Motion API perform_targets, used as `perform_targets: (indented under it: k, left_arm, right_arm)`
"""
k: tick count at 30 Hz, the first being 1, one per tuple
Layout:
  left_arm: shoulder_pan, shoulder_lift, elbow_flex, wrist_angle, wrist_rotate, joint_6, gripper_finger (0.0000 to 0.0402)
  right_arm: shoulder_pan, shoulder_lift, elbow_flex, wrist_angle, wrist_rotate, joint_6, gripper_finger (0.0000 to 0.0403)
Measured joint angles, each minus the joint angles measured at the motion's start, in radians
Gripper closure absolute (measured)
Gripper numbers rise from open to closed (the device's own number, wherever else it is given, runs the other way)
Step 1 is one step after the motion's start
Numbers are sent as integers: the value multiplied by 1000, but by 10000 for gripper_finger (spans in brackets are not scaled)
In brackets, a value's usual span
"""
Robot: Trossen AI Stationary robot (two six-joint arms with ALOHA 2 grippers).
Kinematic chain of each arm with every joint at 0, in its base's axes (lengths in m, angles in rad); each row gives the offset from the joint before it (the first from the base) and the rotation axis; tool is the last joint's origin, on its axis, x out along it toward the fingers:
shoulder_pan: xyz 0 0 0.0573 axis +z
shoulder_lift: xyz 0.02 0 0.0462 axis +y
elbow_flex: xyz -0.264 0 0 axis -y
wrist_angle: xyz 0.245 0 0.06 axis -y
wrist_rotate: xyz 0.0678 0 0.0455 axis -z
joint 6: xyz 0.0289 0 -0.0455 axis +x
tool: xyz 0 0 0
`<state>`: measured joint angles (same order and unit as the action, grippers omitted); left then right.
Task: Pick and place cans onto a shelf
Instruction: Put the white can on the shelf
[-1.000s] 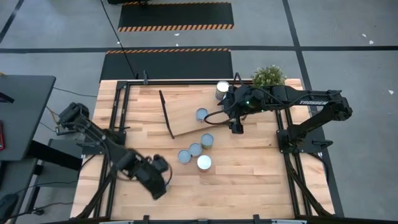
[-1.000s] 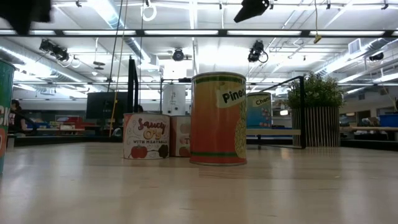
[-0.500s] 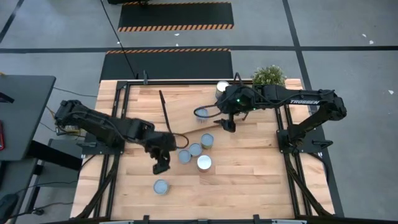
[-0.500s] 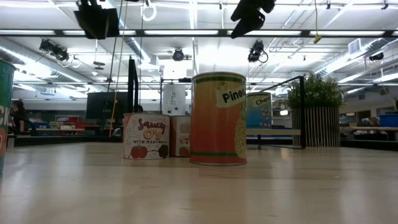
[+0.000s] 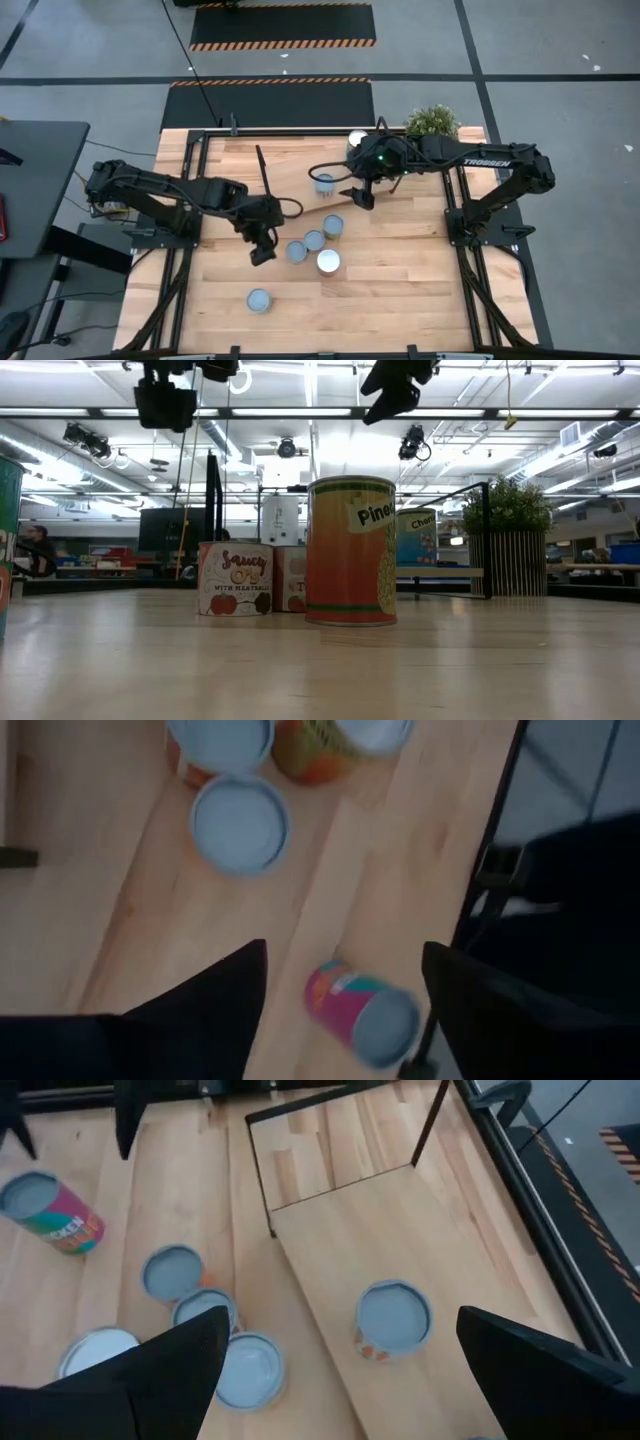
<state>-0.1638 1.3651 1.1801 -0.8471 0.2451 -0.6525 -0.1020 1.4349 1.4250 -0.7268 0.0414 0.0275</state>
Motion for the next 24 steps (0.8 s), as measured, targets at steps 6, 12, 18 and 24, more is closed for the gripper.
perform_targets:
  k: [6,12,18,24]
  left_arm:
    - [5,0,0,122,-16,-154,103]
    - [-12,0,0,369,-99,-285,115]
    - [-29,1,1,427,-230,-307,125]
    - [-32,13,1,428,-260,-309,127]
  right_arm:
    - [29,4,0,6,-8,6,4]
    - [60,3,0,-3,-27,5,4]
    - [99,-6,0,-138,-35,-31,4]
    - [137,-16,0,-181,-32,-31,4]
